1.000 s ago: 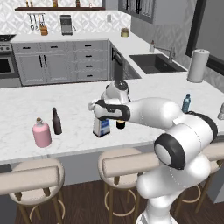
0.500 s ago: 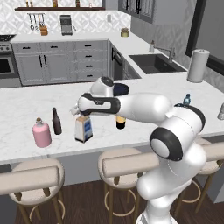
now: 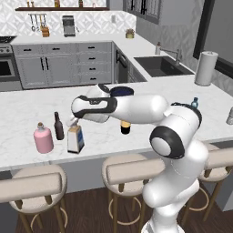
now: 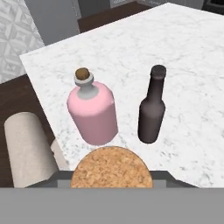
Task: Move the plastic bottles in the middle to the plastics group, and the glass bottles in the middle to the glass group.
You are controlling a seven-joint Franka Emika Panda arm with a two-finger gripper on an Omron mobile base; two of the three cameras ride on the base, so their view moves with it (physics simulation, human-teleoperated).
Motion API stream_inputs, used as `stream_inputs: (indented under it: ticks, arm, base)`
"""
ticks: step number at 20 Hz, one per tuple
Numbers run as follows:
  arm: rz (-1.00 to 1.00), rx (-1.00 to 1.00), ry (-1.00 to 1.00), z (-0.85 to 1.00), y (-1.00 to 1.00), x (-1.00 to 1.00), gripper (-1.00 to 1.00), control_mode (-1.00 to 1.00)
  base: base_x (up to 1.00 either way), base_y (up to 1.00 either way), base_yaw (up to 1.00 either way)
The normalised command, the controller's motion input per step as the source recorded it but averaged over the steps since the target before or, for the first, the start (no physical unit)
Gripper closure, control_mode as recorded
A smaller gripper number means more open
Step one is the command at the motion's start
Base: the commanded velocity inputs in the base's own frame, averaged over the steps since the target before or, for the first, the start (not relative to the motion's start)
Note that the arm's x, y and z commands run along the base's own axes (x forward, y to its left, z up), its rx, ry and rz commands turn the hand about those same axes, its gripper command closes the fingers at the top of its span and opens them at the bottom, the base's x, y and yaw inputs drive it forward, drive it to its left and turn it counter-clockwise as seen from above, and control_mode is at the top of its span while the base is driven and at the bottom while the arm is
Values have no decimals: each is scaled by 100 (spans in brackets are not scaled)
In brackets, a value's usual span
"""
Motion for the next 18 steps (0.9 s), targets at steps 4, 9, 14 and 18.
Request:
stream_inputs:
  ticks: [4, 9, 14, 18]
  arm:
    - [2, 0, 0, 0, 30, 16, 100, -100]
    - [1, -3, 0, 0, 42, 7, 100, -100]
    - [1, 0, 0, 0, 26, 0, 100, -100]
    - [0, 0, 0, 0, 9, 1, 100, -100]
  base:
    - [0, 0, 0]
    - [0, 0, 0]
    - [0, 0, 0]
    - [0, 0, 0]
